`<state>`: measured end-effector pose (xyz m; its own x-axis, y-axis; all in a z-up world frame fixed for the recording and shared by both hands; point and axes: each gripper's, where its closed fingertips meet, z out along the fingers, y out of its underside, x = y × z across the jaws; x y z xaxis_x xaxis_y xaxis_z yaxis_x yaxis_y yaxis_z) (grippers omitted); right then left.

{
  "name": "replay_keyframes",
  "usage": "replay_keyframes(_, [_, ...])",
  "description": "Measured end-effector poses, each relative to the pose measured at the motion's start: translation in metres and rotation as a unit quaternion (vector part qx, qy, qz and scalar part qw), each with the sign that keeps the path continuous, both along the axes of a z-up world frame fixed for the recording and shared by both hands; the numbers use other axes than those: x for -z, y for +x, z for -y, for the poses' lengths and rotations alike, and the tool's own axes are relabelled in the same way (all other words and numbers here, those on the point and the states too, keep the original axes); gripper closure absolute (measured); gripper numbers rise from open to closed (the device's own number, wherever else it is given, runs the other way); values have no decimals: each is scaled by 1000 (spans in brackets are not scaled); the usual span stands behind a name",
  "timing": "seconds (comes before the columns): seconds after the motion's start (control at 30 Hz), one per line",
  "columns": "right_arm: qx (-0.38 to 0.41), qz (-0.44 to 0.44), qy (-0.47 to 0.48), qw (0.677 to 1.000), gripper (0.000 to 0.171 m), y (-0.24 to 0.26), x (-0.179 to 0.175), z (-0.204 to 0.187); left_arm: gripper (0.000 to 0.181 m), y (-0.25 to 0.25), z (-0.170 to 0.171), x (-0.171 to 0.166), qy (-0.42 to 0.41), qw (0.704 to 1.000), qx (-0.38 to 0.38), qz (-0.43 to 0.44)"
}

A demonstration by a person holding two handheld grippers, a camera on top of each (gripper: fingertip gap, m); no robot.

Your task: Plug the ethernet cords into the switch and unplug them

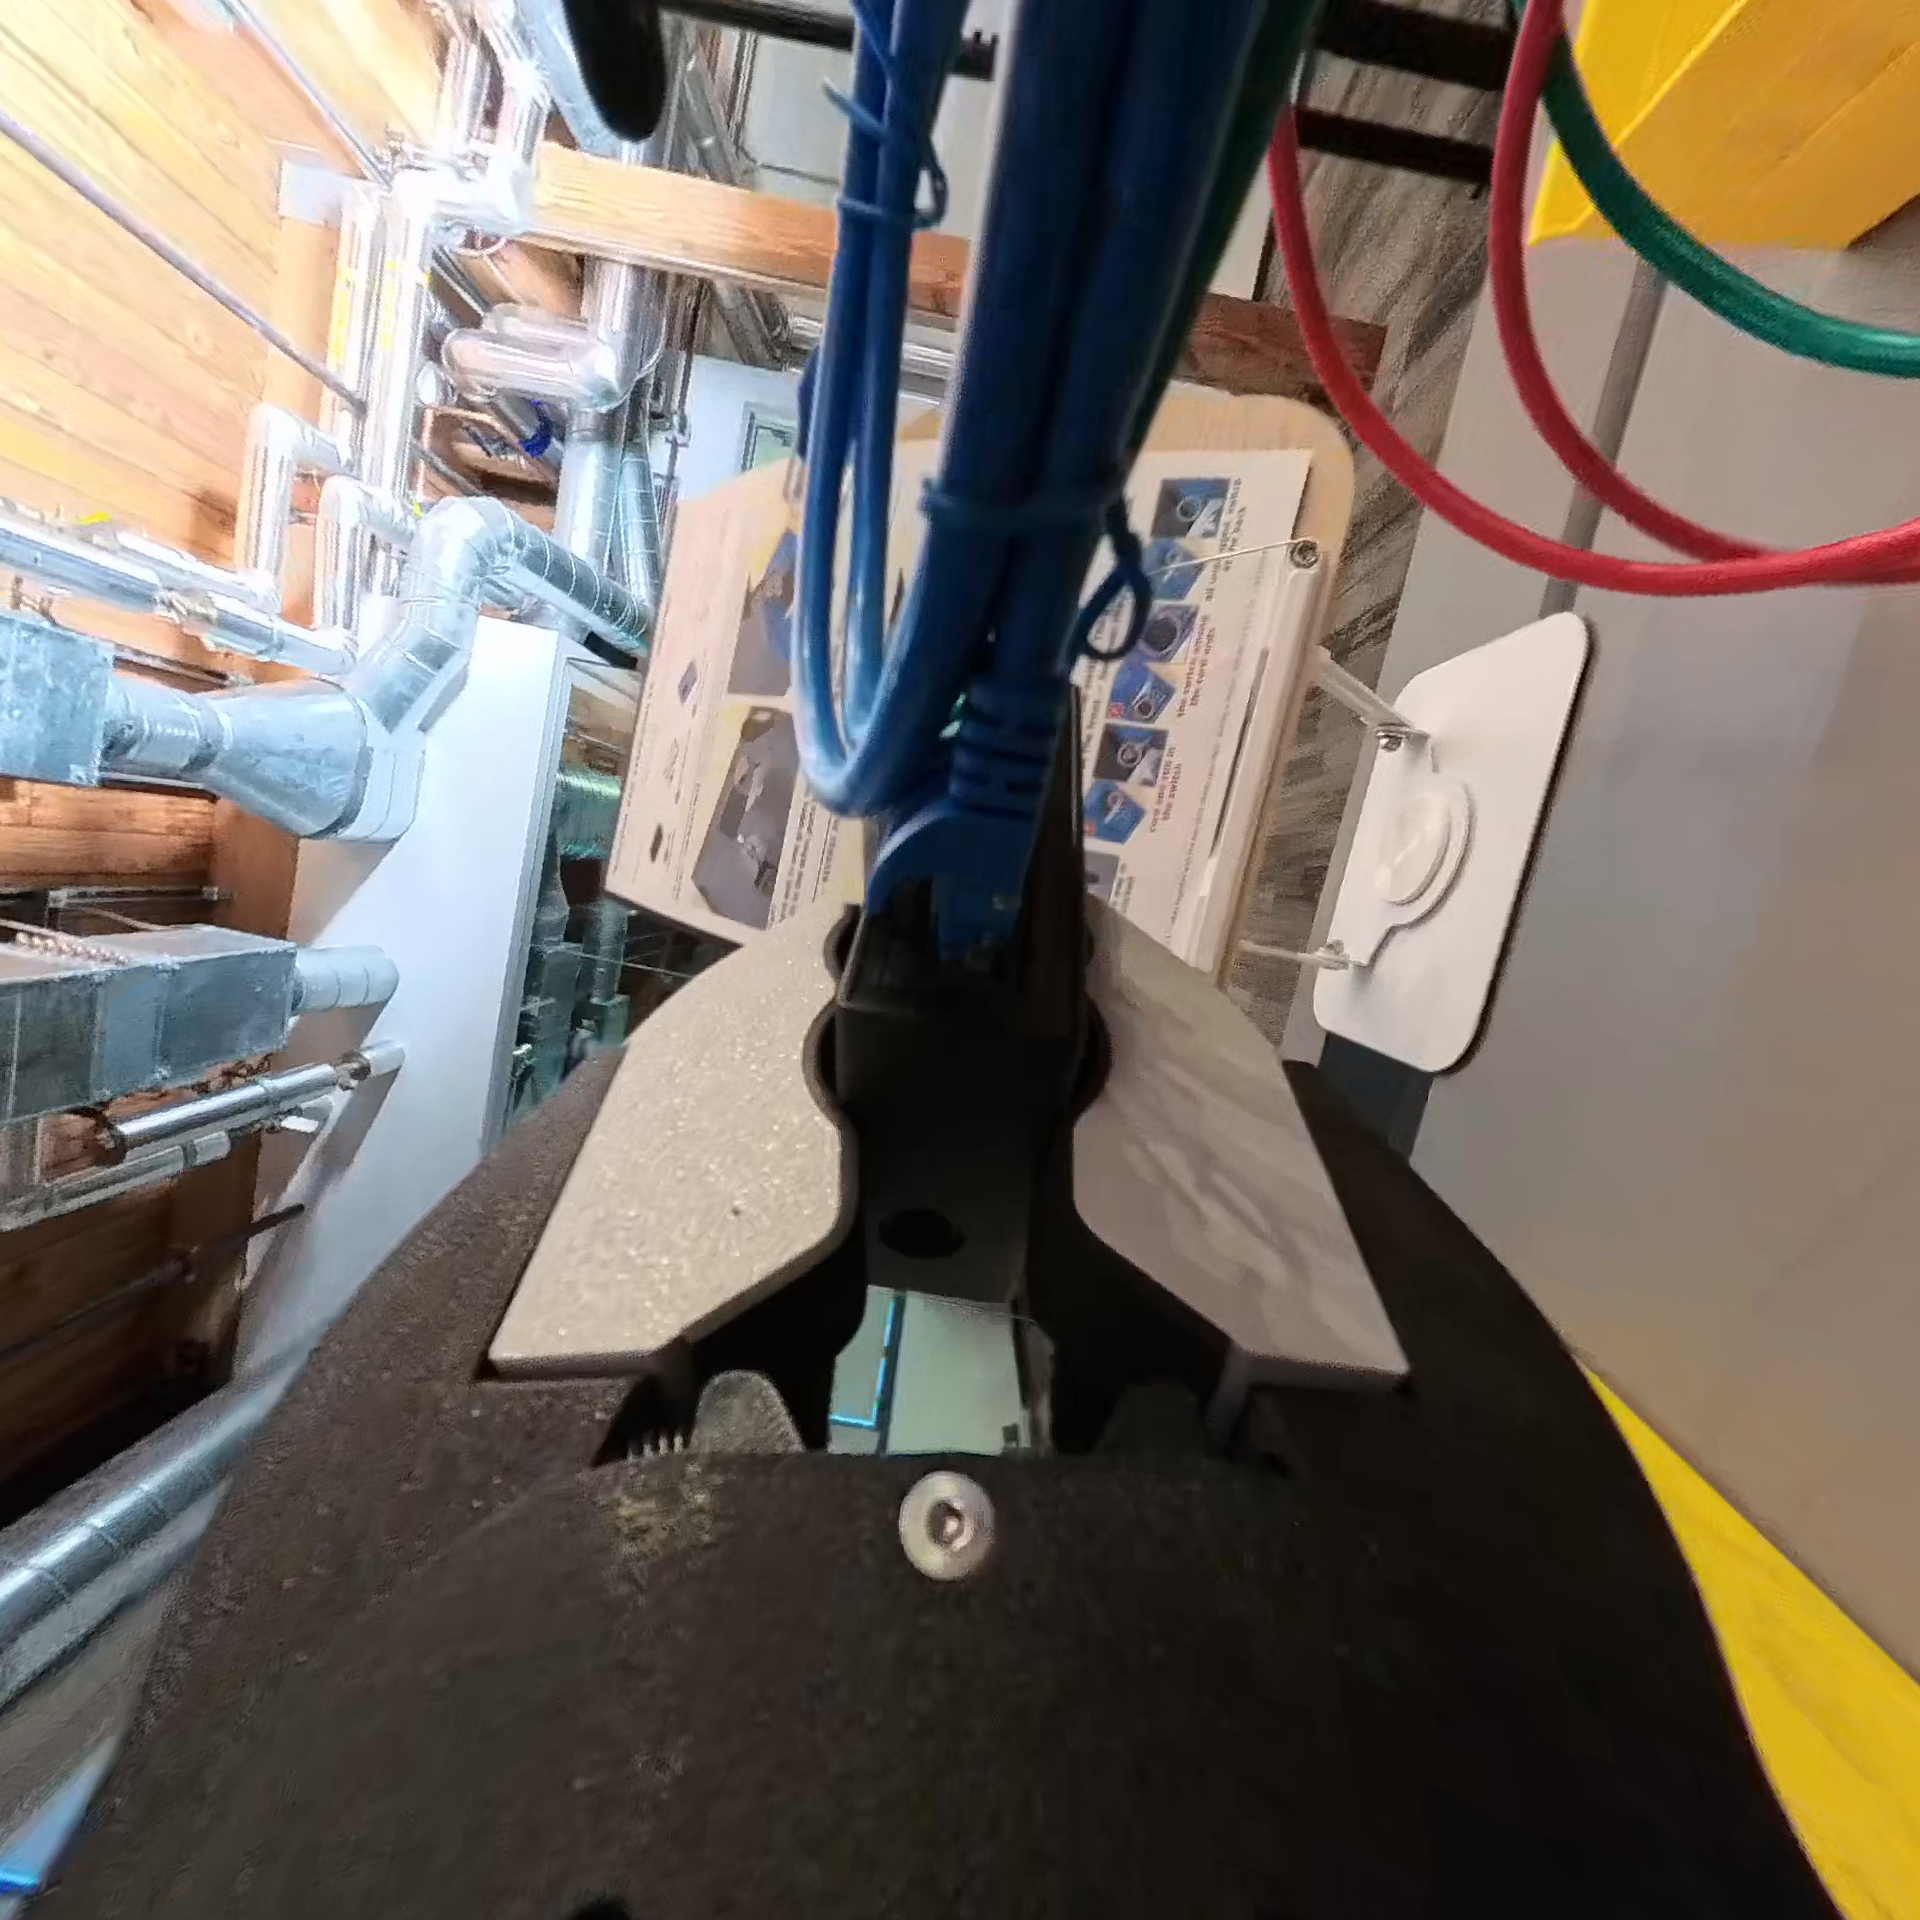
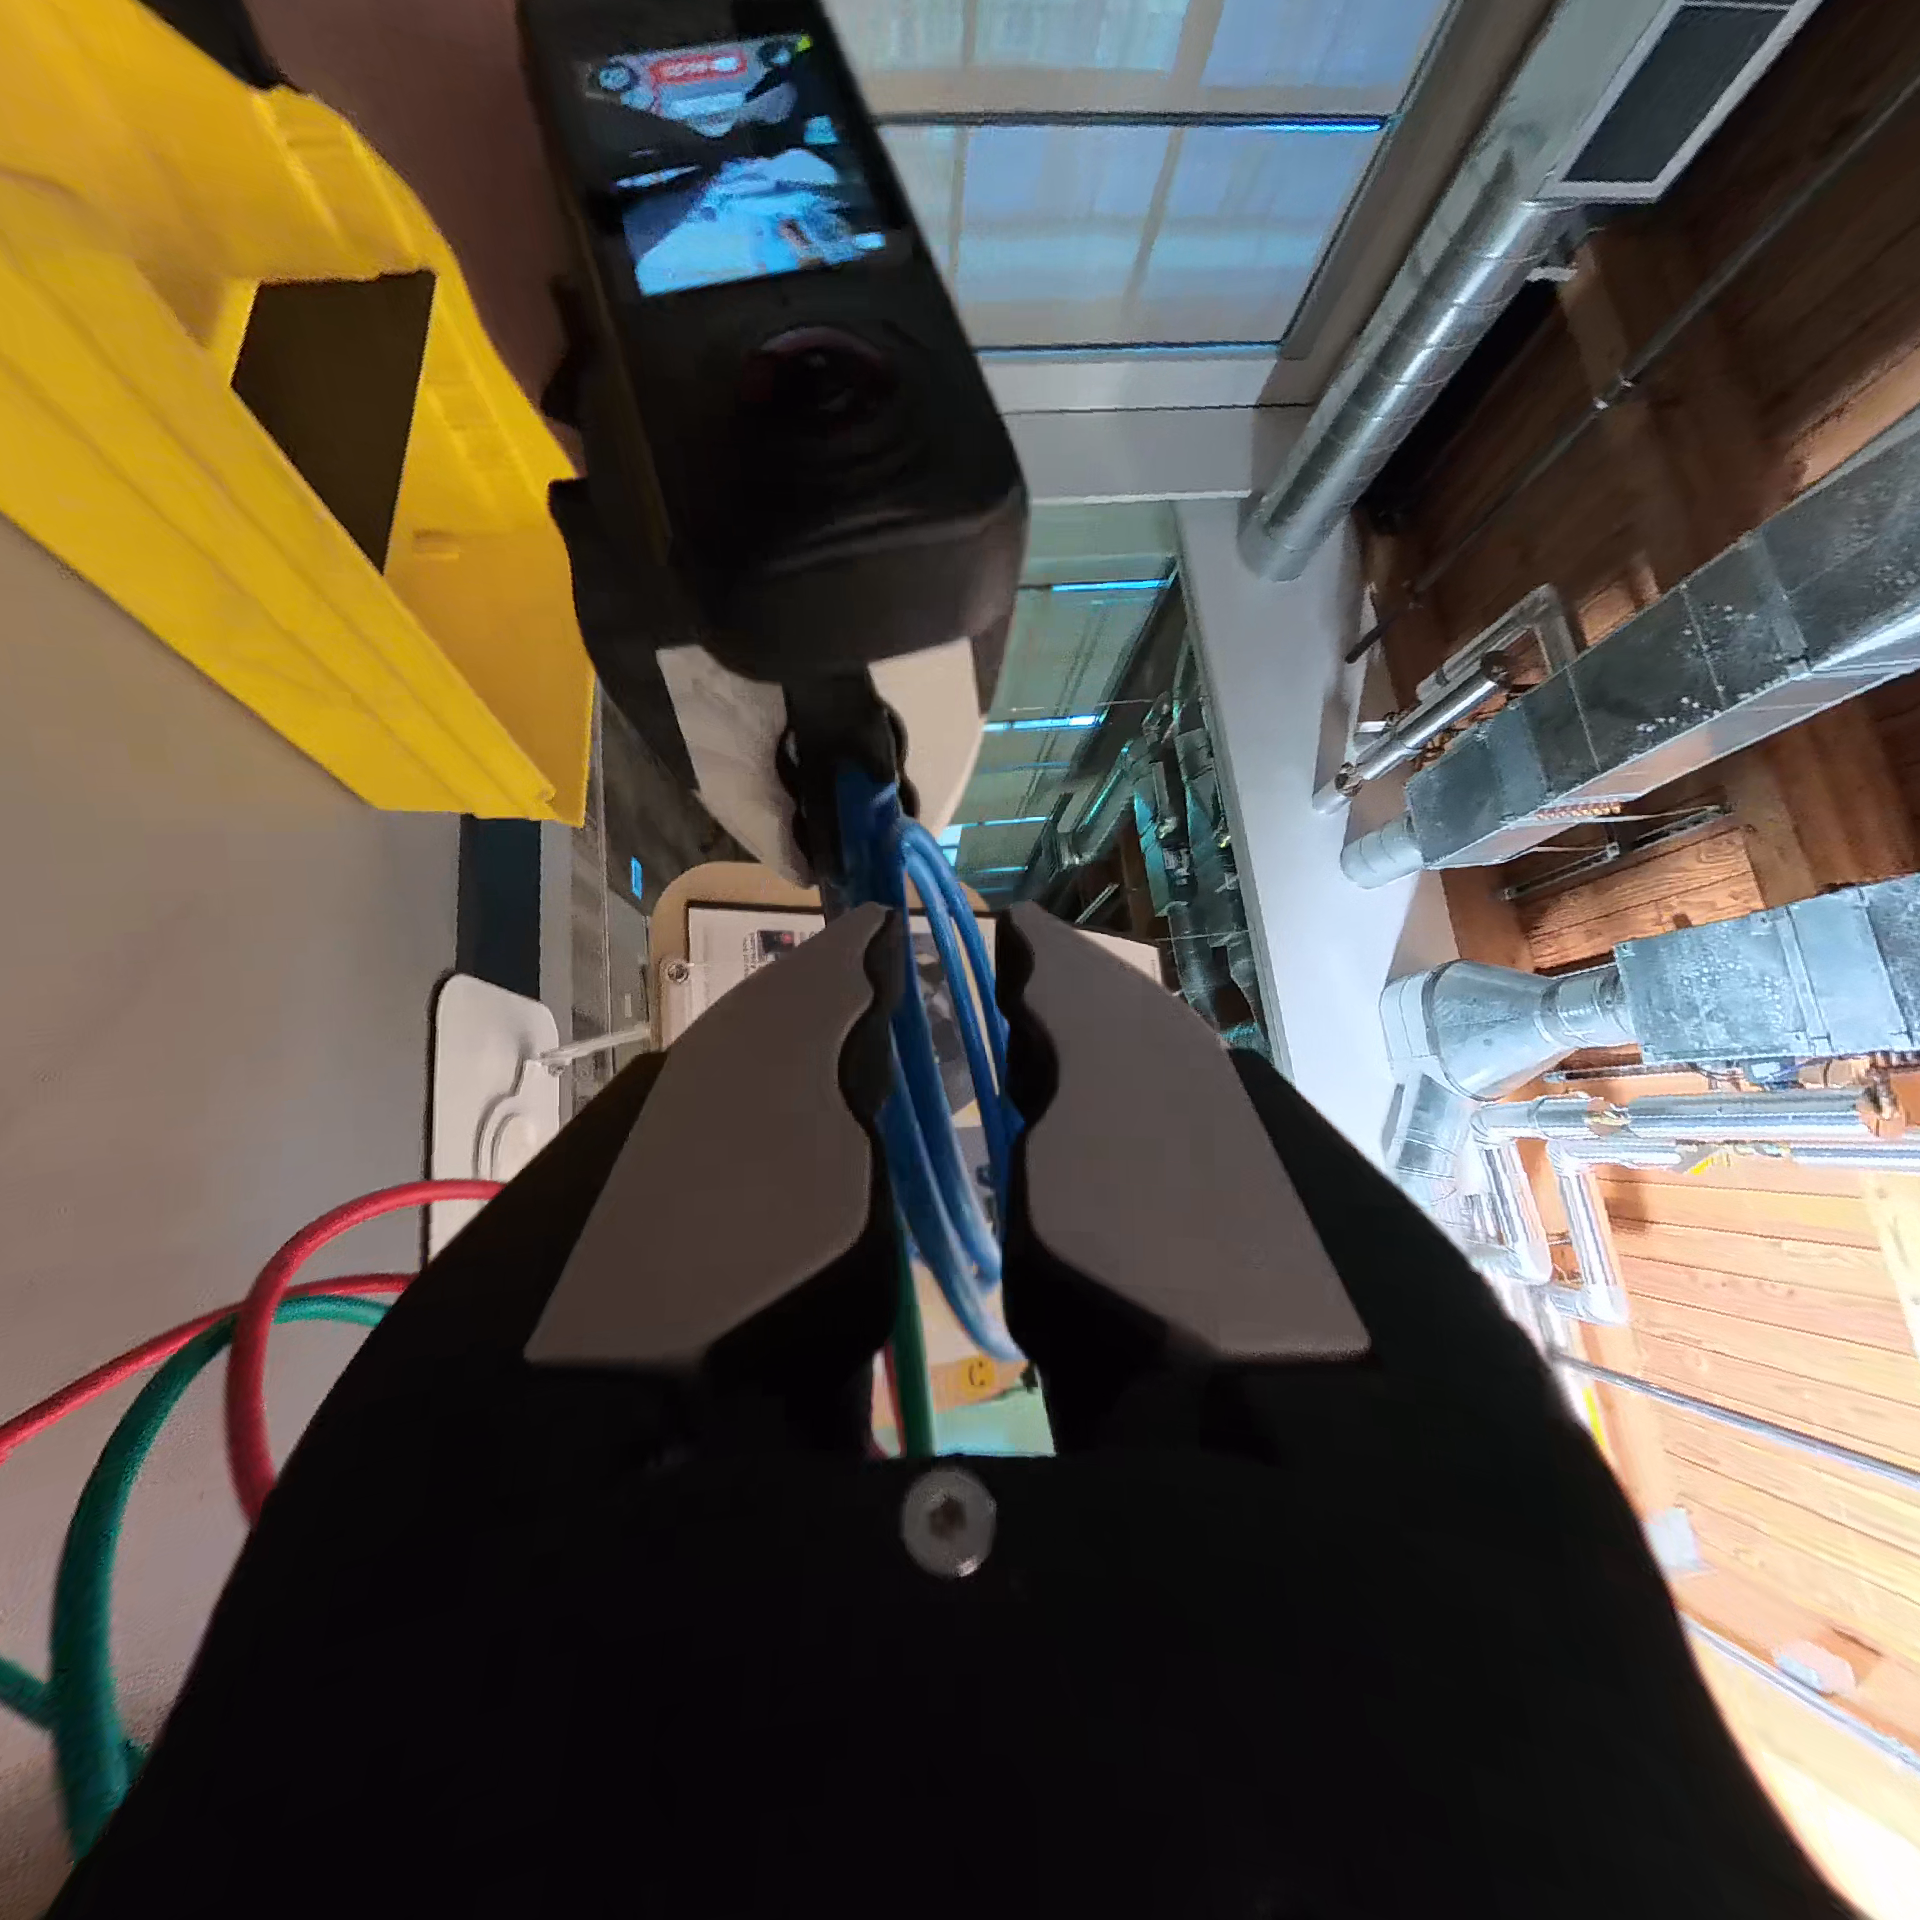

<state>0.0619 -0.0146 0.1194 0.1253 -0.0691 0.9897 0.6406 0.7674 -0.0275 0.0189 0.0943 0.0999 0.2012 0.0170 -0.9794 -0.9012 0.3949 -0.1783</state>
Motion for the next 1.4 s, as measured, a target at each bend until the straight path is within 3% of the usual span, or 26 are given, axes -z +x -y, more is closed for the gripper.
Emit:
replay_keyframes(0.17, [-68, -75, -68, 993, 158, 12, -20, 10, 147, -17, 0, -18, 33, 999, -10, 25])
replay_keyframes(0.27, [-143, -120, -155, 970, 163, 15, -30, 23, 147, -24, 5, -28, 49, 998, -3, 43])
replay_keyframes(0.37, [-202, -168, -179, 948, 171, 28, -47, 33, 147, -32, 8, -37, 47, 996, 7, 70])
replay_keyframes(0.63, [-311, -300, -248, 867, 171, 75, -87, 36, 147, -18, 40, -49, 45, 985, 133, 104])
replay_keyframes(0.93, [-334, -280, -233, 869, 171, 79, -94, 59, 147, -6, 64, -51, -1, 959, 246, 140])
replay_keyframes(1.17, [-343, -280, -219, 870, 171, 78, -98, 71, 147, -5, 47, -46, -146, 928, 244, 243])
replay_keyframes(1.4, [-322, -259, -217, 885, 171, 67, -91, 69, 148, 5, 45, -36, -245, 891, 260, 282])
